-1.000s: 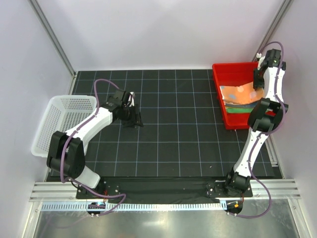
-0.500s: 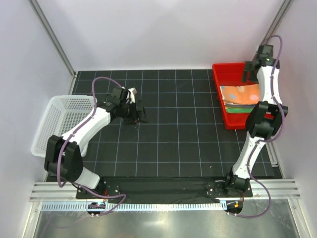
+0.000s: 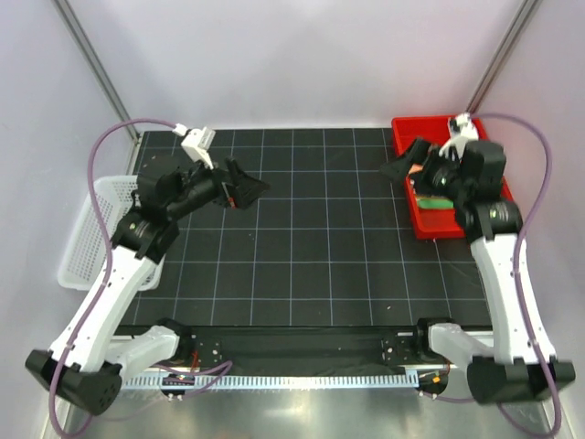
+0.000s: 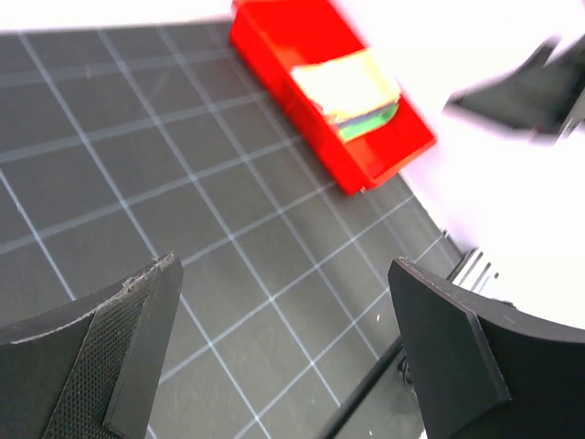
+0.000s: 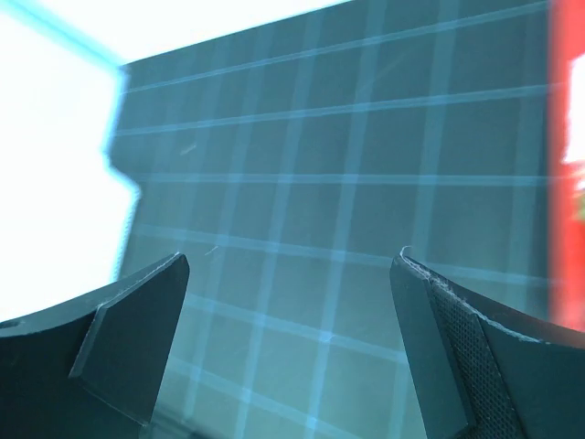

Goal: Fold and stack the towels
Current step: Neatly place the folded towel into the bin

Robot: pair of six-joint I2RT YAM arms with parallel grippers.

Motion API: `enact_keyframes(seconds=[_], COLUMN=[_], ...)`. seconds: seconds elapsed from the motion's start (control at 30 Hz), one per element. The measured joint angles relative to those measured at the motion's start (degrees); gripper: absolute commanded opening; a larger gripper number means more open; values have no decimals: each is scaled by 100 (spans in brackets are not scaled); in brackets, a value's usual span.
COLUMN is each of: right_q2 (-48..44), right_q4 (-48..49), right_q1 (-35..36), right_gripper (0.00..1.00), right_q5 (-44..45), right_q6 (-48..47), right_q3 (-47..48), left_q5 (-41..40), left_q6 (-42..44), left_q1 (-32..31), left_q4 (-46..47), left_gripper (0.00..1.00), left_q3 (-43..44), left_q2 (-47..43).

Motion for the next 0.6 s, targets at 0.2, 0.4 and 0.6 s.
enact_keyframes(seconds=[0.2, 0.4, 0.6], right_q2=[-1447, -1934, -1956], right_q4=[308, 269, 245], right_q1=[83, 83, 83], right_gripper=[100, 100, 100], right_q5=[-328, -186, -61], right_q6=[627, 634, 584], right_q3=[-1639, -1902, -1805], left_q5=[59, 85, 85], left_q6=[-15, 52, 114], left_q1=[0, 0, 0], left_q4=[321, 317, 328], left_gripper=[100, 100, 100], left_q3=[-354, -828, -944], left_q2=[-483, -638, -883])
